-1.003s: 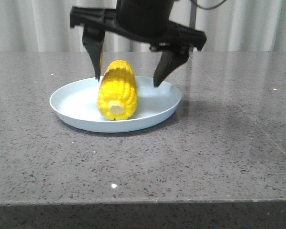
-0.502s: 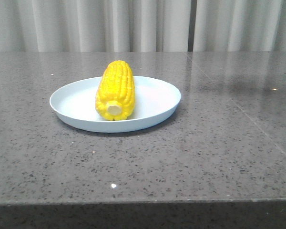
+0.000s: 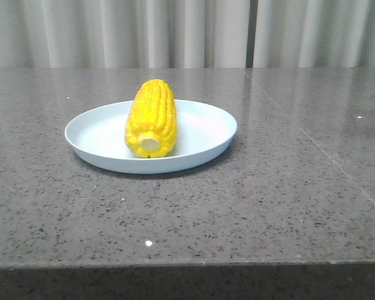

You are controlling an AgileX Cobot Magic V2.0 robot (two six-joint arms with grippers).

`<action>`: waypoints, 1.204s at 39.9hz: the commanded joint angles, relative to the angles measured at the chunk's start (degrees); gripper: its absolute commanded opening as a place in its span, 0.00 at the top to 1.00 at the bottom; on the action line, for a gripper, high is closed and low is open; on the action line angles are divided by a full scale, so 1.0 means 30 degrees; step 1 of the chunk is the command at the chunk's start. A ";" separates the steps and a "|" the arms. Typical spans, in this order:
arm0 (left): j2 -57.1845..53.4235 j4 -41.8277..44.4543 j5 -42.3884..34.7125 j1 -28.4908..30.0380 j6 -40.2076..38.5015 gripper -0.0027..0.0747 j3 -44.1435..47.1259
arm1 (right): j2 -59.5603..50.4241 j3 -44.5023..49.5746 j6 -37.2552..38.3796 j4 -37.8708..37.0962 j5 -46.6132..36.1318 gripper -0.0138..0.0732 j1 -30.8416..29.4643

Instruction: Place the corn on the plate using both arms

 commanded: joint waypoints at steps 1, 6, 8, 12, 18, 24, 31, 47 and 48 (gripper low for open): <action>0.0313 0.0139 -0.1414 0.0026 -0.0220 0.99 -0.0465 | -0.2646 0.2418 -0.1016 -0.0206 -0.2845 0.91 -0.0030; 0.0313 0.0139 -0.1414 0.0026 -0.0220 0.99 -0.0465 | -0.5803 0.7003 -0.1021 -0.0574 -0.6376 0.91 -0.0030; 0.0313 0.0139 -0.1414 0.0026 -0.0220 0.99 -0.0465 | -0.6997 0.8817 -0.1043 -0.0874 -0.7585 0.91 -0.0030; 0.0313 0.0139 -0.1414 0.0026 -0.0220 0.99 -0.0465 | -0.9671 1.2117 -0.1043 -0.1546 -0.9713 0.91 -0.0030; 0.0313 0.0139 -0.1414 0.0026 -0.0220 0.99 -0.0465 | -1.4205 1.6667 -0.1043 -0.1843 -1.2002 0.91 -0.0030; 0.0313 0.0139 -0.1414 0.0026 -0.0220 0.99 -0.0465 | -1.8682 1.9055 -0.1043 -0.1843 -1.2268 0.91 -0.0030; 0.0313 0.0139 -0.1414 0.0026 -0.0220 0.99 -0.0465 | -2.2034 1.9744 -0.1043 -0.1843 -1.3156 0.91 -0.0030; 0.0313 0.0139 -0.1414 0.0026 -0.0220 0.99 -0.0465 | -2.2687 1.9769 -0.1043 -0.1843 -1.3163 0.91 -0.0030; 0.0313 0.0139 -0.1414 0.0026 -0.0220 0.99 -0.0465 | -2.2687 1.9769 -0.1043 -0.1843 -1.3163 0.91 -0.0030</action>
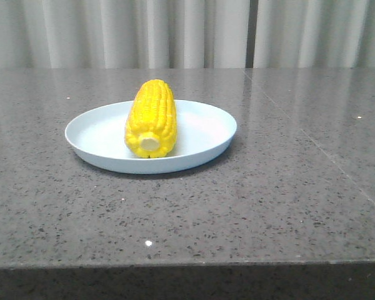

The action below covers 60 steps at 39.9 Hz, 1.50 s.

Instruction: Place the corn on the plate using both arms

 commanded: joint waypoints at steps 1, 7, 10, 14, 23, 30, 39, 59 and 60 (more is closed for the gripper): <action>0.0313 0.0139 -0.1414 0.0026 -0.0220 0.99 -0.0465 | 0.0253 -0.0367 -0.0135 -0.0401 -0.1593 0.91 -0.0030; 0.0313 0.0139 -0.1414 0.0026 -0.0220 0.99 -0.0465 | 0.0253 -0.0367 -0.0135 -0.0401 -0.1593 0.91 -0.0030; 0.0313 0.0139 -0.1414 0.0026 -0.0220 0.99 -0.0465 | 0.0253 -0.0367 -0.0135 -0.0401 -0.1593 0.91 -0.0030; 0.0313 0.0139 -0.1414 0.0026 -0.0220 0.99 -0.0465 | 0.0253 -0.0367 -0.0135 -0.0401 -0.1593 0.91 -0.0030; 0.0313 0.0175 -0.1414 0.0026 -0.0220 0.99 -0.0420 | 0.0253 -0.0367 -0.0135 -0.0401 -0.1593 0.91 -0.0030; 0.0313 -0.0193 -0.2956 0.0408 0.0261 0.99 0.0320 | 0.0253 -0.0367 -0.0135 -0.0401 -0.1593 0.91 -0.0030; -0.1164 -0.6069 -0.5598 0.3157 0.5451 0.99 0.2413 | 0.0253 -0.0367 -0.0135 -0.0401 -0.1593 0.91 -0.0030; -0.1539 -0.7170 -0.9510 0.5935 0.5352 0.99 0.8832 | 0.0273 -0.0367 -0.0135 -0.0401 -0.1593 0.91 -0.0030; -0.1539 -0.7203 -0.9747 0.5935 0.5352 0.99 0.9012 | 0.0273 -0.0367 -0.0135 -0.0401 -0.1593 0.91 -0.0030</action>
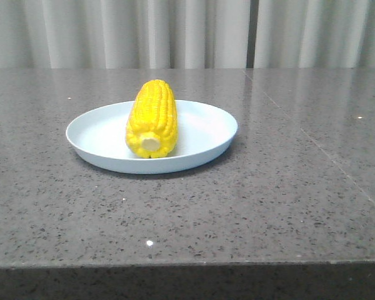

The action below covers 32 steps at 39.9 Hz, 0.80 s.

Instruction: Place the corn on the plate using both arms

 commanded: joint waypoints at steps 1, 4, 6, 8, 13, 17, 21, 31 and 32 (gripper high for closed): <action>-0.0455 -0.0289 -0.2384 0.0029 -0.0019 0.99 0.0121 | 0.0273 -0.0427 -0.0123 -0.0392 -0.1561 0.91 -0.0030; -0.0455 -0.0289 -0.2306 0.0029 -0.0019 0.99 0.0121 | 0.0273 -0.0427 -0.0123 -0.0392 -0.1561 0.91 -0.0030; -0.0455 -0.0289 -0.2306 0.0029 -0.0019 0.99 0.0121 | 0.0273 -0.0427 -0.0123 -0.0392 -0.1561 0.91 -0.0030; -0.0455 -0.0289 -0.2306 0.0029 -0.0019 0.99 0.0121 | 0.0273 -0.0427 -0.0123 -0.0392 -0.1561 0.91 -0.0030; -0.0421 -0.0289 -0.2306 0.0029 -0.0019 0.99 0.0121 | 0.0273 -0.0427 -0.0123 -0.0392 -0.1561 0.91 -0.0030; -0.0421 -0.0289 -0.2306 0.0029 -0.0019 0.99 0.0121 | 0.0273 -0.0427 -0.0123 -0.0392 -0.1561 0.91 -0.0030; -0.0421 -0.0289 -0.2306 0.0029 -0.0019 0.99 0.0121 | 0.0273 -0.0427 -0.0123 -0.0392 -0.1561 0.91 -0.0030; -0.0421 -0.0289 -0.2306 0.0029 -0.0019 0.99 0.0121 | 0.0273 -0.0427 -0.0123 -0.0392 -0.1561 0.91 -0.0030; -0.0421 -0.0289 -0.2306 0.0029 -0.0019 0.99 0.0121 | 0.0273 -0.0427 -0.0123 -0.0392 -0.1561 0.91 -0.0030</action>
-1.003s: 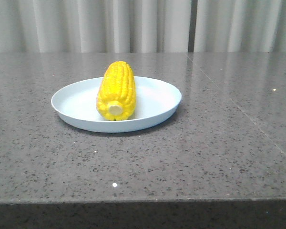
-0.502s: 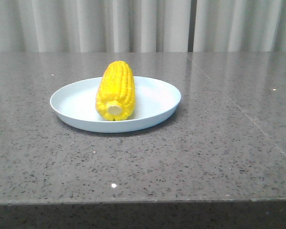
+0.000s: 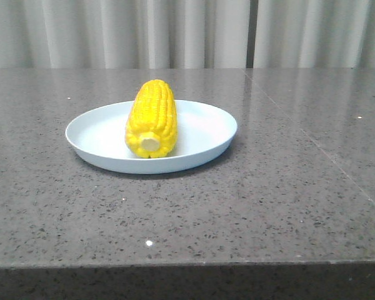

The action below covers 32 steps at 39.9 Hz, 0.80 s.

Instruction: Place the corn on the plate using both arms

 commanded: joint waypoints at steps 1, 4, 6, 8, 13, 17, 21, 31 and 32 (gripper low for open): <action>-0.0421 -0.0211 -0.1737 0.0029 -0.0060 0.99 0.0121 | 0.0273 -0.0427 -0.0123 -0.0392 -0.1561 0.91 -0.0030; -0.0421 -0.0211 -0.1737 0.0029 -0.0060 0.99 0.0121 | 0.0273 -0.0427 -0.0123 -0.0392 -0.1561 0.91 -0.0030; -0.0421 -0.0211 -0.1737 0.0029 -0.0060 0.99 0.0121 | 0.0273 -0.0427 -0.0123 -0.0392 -0.1561 0.91 -0.0030; -0.0421 -0.0211 -0.1737 0.0029 -0.0060 0.99 0.0121 | 0.0273 -0.0427 -0.0123 -0.0392 -0.1561 0.91 -0.0030; -0.0421 -0.0211 -0.1737 0.0029 -0.0060 0.99 0.0121 | 0.0273 -0.0427 -0.0123 -0.0392 -0.1561 0.91 -0.0030; -0.0421 -0.0211 -0.1737 0.0029 -0.0060 0.99 0.0121 | 0.0251 -0.0118 -0.0325 -0.0201 -0.1717 0.91 -0.0108; -0.0421 -0.0211 -0.1737 0.0029 -0.0060 0.99 0.0121 | 0.0231 0.0999 -0.2918 0.1675 -0.2797 0.91 -0.0516; -0.0421 -0.0211 -0.1737 0.0029 -0.0060 0.99 0.0121 | 0.0216 0.5134 -0.5474 0.5792 -0.6831 0.91 -0.3093; -0.0421 -0.0211 -0.1737 0.0029 -0.0060 0.99 0.0121 | 0.0216 0.5373 -0.5474 0.5993 -0.7017 0.91 -0.3323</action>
